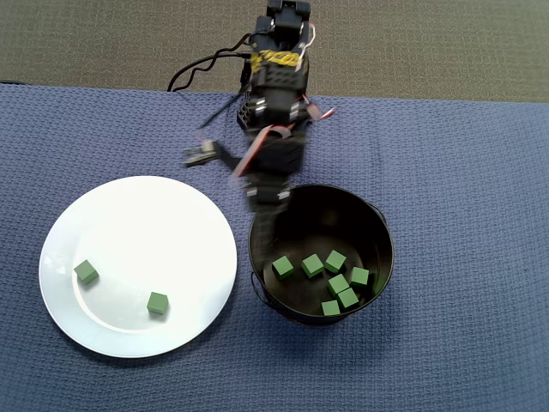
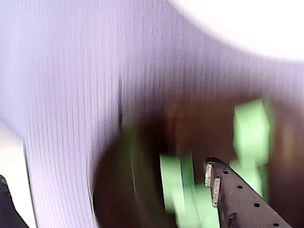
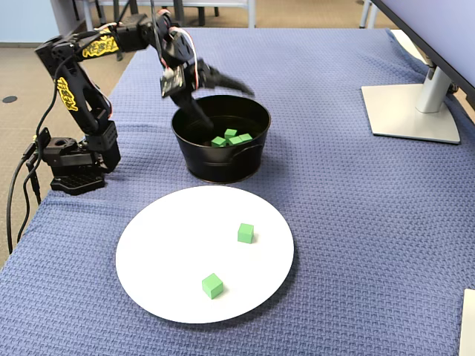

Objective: Pick up the green cubes from the white plate and place them in the black recipient

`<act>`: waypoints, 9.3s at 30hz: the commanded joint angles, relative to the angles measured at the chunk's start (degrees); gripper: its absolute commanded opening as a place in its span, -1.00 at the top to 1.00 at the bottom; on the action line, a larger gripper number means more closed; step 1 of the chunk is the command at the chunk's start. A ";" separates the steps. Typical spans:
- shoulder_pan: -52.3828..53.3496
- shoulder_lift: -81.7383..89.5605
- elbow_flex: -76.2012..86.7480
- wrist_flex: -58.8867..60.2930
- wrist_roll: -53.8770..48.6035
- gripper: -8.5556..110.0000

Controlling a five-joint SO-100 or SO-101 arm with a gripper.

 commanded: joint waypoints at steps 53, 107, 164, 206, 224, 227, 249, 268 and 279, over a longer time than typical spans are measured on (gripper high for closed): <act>18.28 -73.04 -76.20 16.96 1.85 0.60; -23.03 3.96 -4.92 8.79 6.33 0.13; 40.25 -54.40 -38.67 -21.80 -76.46 0.33; 36.04 -40.08 -30.06 -21.36 -62.40 0.86; 13.10 14.41 -7.56 2.29 -45.44 0.86; 3.08 20.21 -6.15 4.57 -37.00 0.86; -5.54 20.30 1.32 1.58 -18.11 0.22; 15.47 39.55 40.69 -7.38 -2.72 0.86; 2.64 62.23 57.04 3.34 4.83 0.86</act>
